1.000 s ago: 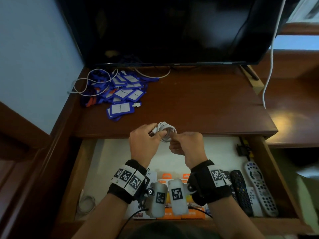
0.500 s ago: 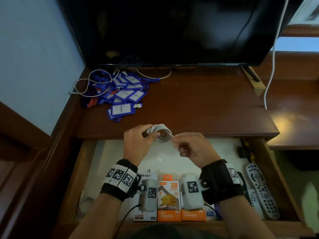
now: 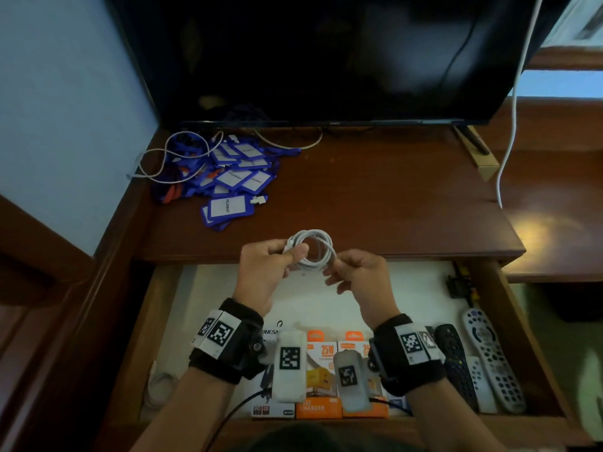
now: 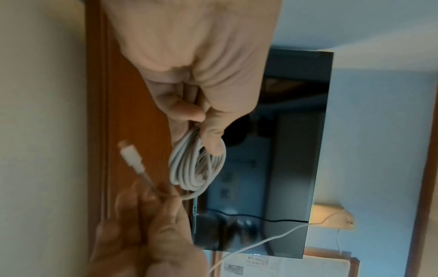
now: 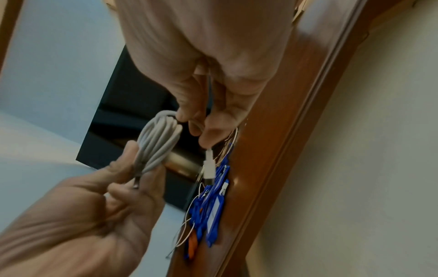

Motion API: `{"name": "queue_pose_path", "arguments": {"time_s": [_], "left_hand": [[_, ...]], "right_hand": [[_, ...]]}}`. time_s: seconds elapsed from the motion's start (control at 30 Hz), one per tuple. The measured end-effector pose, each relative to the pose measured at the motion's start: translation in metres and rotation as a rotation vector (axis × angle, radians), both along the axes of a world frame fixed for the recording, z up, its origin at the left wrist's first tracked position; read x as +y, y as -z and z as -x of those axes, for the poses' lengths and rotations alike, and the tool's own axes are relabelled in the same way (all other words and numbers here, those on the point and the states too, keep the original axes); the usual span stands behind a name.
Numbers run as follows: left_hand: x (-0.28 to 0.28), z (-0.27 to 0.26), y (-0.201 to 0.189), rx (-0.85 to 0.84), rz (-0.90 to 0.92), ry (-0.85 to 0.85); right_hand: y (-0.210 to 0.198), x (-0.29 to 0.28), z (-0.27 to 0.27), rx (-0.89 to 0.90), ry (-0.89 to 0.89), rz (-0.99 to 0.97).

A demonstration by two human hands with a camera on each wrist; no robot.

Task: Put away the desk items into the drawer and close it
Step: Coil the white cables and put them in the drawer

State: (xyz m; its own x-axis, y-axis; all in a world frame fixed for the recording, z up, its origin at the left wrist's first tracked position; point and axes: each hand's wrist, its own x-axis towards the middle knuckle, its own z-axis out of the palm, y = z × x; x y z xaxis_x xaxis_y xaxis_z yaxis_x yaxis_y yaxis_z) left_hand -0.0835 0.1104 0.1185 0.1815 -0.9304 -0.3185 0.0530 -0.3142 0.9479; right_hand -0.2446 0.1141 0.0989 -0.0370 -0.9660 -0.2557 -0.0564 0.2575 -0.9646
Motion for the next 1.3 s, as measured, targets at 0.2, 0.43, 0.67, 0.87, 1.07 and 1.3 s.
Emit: {"name": "queue_pose_path", "arguments": {"time_s": [0.2,0.43,0.67,0.87,1.07,1.3], "left_hand": [[0.003,0.006,0.009,0.311,-0.153,-0.085],[0.007,0.002,0.016,0.243,-0.138,0.005],[0.004,0.005,0.018,0.102,-0.048,0.062],[0.005,0.01,0.025,0.053,0.056,0.013],[0.0,0.008,0.036,-0.013,0.05,-0.044],[-0.001,0.009,0.033,0.015,0.118,-0.13]], "right_hand": [[-0.007,-0.004,-0.008,-0.241,0.064,-0.066],[-0.009,-0.008,-0.012,-0.247,0.017,-0.091],[-0.006,-0.007,-0.011,-0.248,0.025,-0.08],[-0.009,-0.007,-0.01,-0.287,0.012,-0.105],[-0.007,-0.005,-0.015,-0.233,0.041,-0.142],[-0.007,-0.014,-0.021,-0.096,-0.037,-0.146]]}}
